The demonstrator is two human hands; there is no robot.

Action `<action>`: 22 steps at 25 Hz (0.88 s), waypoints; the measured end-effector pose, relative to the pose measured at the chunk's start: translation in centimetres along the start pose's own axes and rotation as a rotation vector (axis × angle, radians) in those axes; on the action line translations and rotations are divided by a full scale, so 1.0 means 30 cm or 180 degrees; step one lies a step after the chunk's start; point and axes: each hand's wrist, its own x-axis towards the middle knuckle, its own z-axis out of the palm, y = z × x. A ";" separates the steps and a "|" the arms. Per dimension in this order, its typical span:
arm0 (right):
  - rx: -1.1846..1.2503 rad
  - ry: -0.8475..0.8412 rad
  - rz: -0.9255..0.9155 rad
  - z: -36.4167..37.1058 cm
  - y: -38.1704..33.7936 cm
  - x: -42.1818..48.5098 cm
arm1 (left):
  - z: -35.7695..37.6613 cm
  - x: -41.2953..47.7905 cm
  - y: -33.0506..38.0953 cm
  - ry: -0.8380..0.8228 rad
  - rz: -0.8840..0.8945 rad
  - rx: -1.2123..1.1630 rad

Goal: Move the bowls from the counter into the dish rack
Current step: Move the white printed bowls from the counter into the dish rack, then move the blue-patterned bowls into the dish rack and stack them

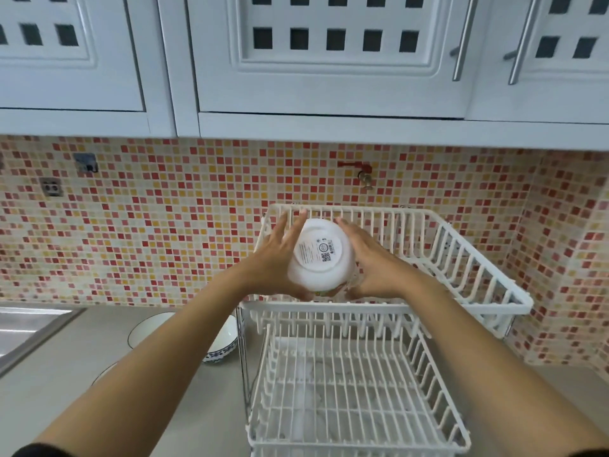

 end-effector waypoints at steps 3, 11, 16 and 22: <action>0.0307 0.0119 0.0263 -0.081 -0.060 -0.031 | -0.117 -0.048 -0.002 0.0248 0.0002 -0.0572; 0.0286 0.0422 -0.0283 0.026 -0.502 0.010 | -0.253 -0.343 -0.154 0.0750 -0.0235 -0.0472; 0.0139 0.0210 -0.0383 0.299 -0.730 0.076 | -0.241 -0.571 -0.386 0.0596 -0.0849 -0.0294; 0.0087 -0.0607 0.0050 0.715 -0.816 0.141 | -0.030 -0.774 -0.688 -0.0088 -0.1716 -0.0257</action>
